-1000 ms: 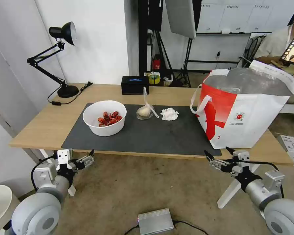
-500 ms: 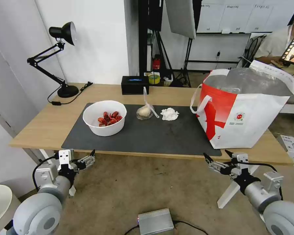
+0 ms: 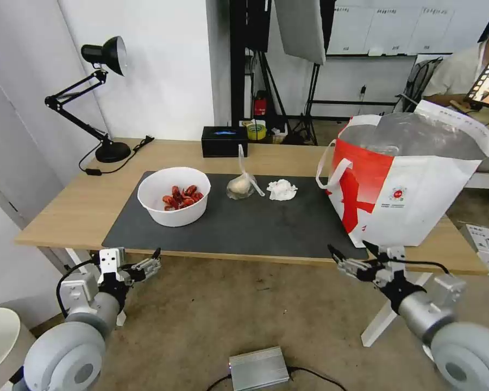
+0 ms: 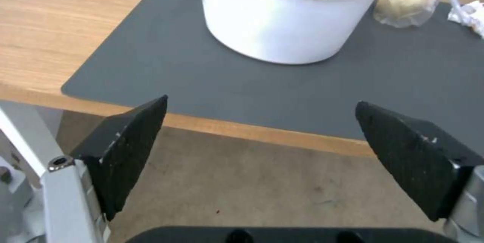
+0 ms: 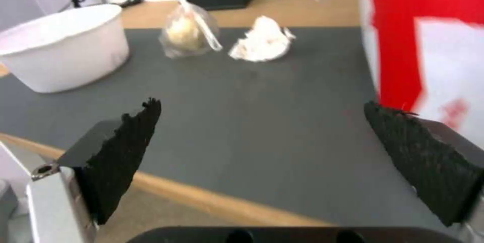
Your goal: Pick up the trash from the table and place it into the takeout bag.
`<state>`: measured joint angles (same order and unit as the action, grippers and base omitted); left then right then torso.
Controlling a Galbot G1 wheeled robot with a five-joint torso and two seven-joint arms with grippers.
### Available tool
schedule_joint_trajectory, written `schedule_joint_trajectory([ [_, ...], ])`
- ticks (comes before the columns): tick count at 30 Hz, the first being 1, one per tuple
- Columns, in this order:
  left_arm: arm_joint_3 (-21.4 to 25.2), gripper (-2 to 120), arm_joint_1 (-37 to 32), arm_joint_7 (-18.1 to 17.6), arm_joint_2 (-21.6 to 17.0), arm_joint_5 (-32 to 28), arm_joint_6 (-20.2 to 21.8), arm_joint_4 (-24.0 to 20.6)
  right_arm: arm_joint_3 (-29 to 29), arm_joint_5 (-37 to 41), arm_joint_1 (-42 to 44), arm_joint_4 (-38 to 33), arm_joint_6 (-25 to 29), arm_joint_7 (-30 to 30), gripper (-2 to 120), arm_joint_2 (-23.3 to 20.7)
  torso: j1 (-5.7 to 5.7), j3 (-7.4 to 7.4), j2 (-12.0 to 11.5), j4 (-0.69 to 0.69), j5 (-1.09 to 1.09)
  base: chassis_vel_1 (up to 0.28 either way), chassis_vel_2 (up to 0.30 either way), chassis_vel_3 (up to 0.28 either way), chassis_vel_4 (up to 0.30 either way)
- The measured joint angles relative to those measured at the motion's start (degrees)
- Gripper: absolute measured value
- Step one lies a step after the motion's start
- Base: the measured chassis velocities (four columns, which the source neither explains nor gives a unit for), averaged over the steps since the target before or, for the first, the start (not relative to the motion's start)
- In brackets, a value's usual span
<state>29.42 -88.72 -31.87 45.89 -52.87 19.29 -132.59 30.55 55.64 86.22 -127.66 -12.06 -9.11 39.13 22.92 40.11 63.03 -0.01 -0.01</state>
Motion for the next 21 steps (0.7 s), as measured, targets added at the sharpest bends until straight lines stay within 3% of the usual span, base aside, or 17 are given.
schedule_joint_trajectory([
  [8,0.4,100,0.1,-0.4,-0.3,-0.4,0.0,-0.4,-10.2,2.3,-13.8,3.9,-2.8,-1.6,100,-0.3,0.0,0.01,0.0,0.03,0.01,0.0,0.0,0.0,0.0],
  [15,-4.0,100,3.6,-0.4,-1.7,-1.1,0.0,1.2,-12.2,2.6,-18.0,6.1,-5.5,-4.2,100,0.0,0.0,0.0,0.0,0.02,0.02,0.0,0.0,0.0,0.0],
  [21,-5.0,100,4.4,-0.1,-2.0,-1.3,-0.2,1.6,-15.6,2.7,-23.9,9.0,-6.5,-5.5,100,0.6,0.0,0.0,0.0,0.0,0.01,0.0,0.0,0.0,0.0],
])
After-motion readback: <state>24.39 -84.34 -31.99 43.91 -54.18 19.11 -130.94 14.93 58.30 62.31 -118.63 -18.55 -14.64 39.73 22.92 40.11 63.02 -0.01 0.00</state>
